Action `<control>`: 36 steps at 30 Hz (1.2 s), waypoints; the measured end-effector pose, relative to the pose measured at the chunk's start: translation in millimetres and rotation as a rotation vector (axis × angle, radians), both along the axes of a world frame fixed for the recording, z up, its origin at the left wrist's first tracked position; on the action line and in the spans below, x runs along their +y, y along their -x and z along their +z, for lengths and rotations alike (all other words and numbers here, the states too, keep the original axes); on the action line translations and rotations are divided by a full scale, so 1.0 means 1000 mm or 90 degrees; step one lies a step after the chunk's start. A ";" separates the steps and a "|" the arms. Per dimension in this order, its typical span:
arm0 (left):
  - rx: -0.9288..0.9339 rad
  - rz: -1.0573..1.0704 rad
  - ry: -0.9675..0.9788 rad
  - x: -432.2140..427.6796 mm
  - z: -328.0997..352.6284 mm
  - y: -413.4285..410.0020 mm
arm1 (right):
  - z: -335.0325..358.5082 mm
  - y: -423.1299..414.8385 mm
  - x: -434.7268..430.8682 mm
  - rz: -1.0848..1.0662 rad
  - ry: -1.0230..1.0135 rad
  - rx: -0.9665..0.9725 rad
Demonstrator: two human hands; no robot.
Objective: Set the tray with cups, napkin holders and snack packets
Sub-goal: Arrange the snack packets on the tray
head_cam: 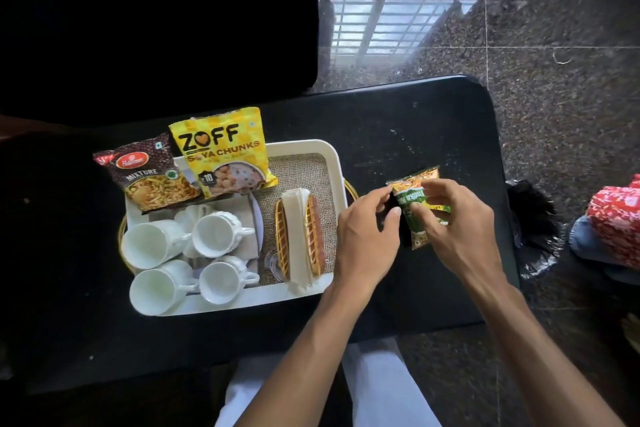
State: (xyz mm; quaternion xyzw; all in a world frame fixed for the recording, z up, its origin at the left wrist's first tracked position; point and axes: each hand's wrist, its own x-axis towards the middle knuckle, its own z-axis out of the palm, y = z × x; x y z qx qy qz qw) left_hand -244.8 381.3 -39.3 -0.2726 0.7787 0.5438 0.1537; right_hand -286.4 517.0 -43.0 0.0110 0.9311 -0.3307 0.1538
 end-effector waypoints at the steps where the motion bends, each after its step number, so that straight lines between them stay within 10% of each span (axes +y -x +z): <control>1: -0.018 -0.008 -0.001 0.006 -0.005 0.001 | -0.002 0.002 0.007 0.003 -0.010 0.006; 15: -0.195 0.103 -0.121 0.045 -0.034 0.010 | -0.038 0.010 0.051 0.022 -0.065 -0.157; 29: -0.181 0.211 -0.209 0.035 -0.022 0.001 | -0.013 0.014 0.027 0.083 0.002 -0.043; 36: 0.146 0.026 0.187 -0.019 0.024 -0.001 | 0.030 0.030 -0.009 0.223 0.064 0.108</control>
